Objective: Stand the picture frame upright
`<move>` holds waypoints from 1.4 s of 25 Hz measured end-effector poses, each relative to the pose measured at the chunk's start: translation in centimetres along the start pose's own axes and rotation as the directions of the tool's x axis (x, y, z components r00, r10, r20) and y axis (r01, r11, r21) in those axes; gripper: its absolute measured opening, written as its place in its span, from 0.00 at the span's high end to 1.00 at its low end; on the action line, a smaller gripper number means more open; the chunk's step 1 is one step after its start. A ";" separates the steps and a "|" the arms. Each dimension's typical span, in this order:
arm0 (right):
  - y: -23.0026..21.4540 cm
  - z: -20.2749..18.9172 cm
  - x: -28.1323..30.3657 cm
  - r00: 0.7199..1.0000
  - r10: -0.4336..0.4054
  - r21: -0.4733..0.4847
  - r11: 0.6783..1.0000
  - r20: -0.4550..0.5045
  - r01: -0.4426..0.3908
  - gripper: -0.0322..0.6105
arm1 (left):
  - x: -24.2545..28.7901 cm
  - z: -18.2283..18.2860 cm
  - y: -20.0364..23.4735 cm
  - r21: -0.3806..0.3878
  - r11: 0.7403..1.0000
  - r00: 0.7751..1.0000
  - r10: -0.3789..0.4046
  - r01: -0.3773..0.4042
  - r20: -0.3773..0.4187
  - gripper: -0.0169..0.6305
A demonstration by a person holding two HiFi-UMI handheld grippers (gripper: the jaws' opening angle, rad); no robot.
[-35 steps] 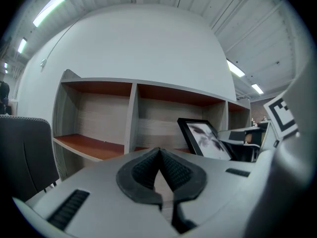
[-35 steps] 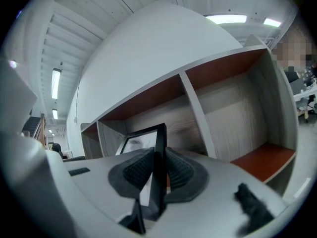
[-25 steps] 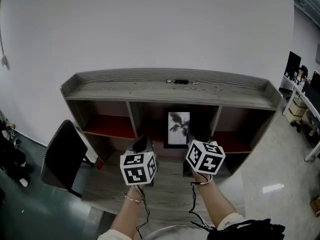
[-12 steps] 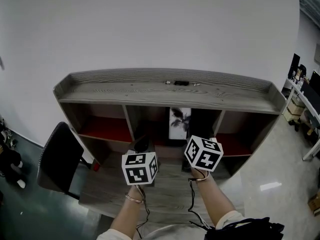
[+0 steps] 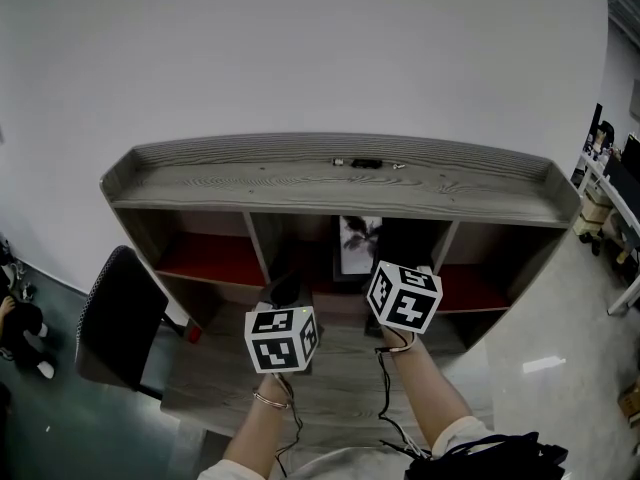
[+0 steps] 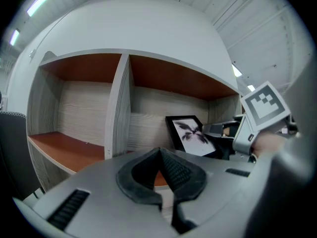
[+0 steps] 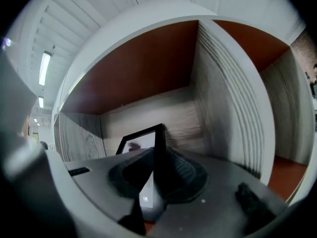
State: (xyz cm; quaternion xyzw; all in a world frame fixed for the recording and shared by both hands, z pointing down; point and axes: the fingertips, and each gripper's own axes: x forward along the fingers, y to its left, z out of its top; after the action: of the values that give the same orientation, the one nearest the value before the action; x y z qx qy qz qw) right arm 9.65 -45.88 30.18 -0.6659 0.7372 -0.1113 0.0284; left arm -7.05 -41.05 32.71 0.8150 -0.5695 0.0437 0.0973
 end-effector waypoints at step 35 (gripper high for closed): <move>-0.1 -0.2 1.4 0.999 0.043 0.041 0.998 -0.014 -0.042 0.75 | -0.4 -2.2 0.2 -0.025 1.000 0.999 0.003 -0.004 -0.052 0.97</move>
State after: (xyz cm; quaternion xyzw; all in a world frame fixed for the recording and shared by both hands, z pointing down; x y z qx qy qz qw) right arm 9.60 -47.20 30.56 -0.6484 0.7490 -0.1306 0.0388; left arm -7.31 -40.27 34.80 0.8114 -0.5686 0.0580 0.1224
